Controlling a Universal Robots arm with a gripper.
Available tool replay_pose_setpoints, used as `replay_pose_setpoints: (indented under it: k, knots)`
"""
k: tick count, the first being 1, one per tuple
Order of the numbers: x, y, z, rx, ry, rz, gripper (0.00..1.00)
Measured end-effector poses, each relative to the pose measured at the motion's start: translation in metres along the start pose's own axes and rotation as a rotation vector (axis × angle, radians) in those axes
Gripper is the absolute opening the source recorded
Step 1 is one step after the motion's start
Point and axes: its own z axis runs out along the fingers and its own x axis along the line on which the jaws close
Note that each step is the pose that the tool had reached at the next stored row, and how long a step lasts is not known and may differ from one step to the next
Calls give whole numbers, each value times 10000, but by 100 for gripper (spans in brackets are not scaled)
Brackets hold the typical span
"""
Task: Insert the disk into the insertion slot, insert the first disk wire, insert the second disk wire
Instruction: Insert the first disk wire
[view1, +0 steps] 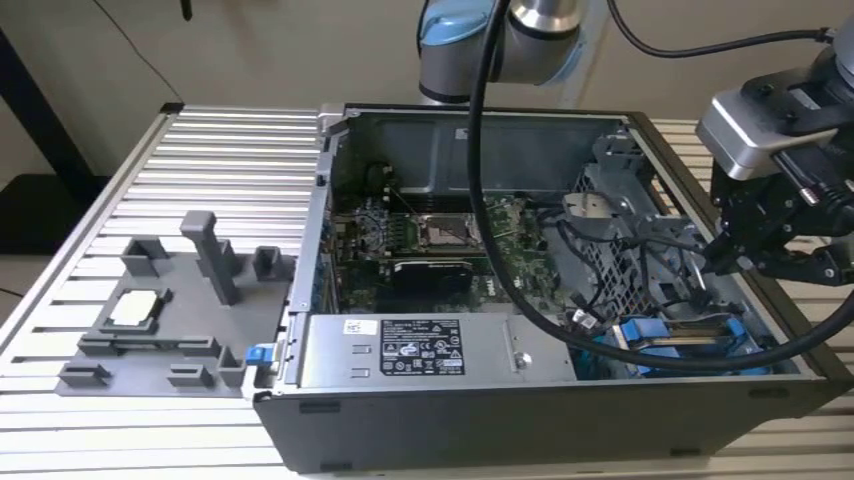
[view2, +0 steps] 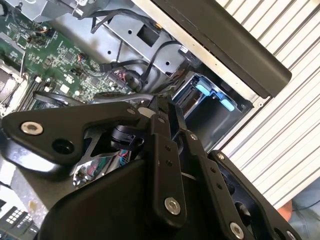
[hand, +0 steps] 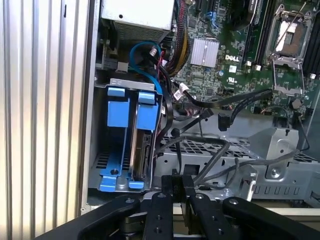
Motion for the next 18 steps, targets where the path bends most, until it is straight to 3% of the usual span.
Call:
replay_pose_setpoints:
  k: [8, 10, 12, 15, 18]
  knots:
    - [13, -7, 64, -45, 341, -45, 19]
    - [18, -27, 80, -78, 398, -49, 19]
    - [25, -70, 91, -239, 392, -23, 19]
    - [35, -137, 108, -553, 360, 28, 19]
    - [43, -184, 123, -757, 342, 61, 19]
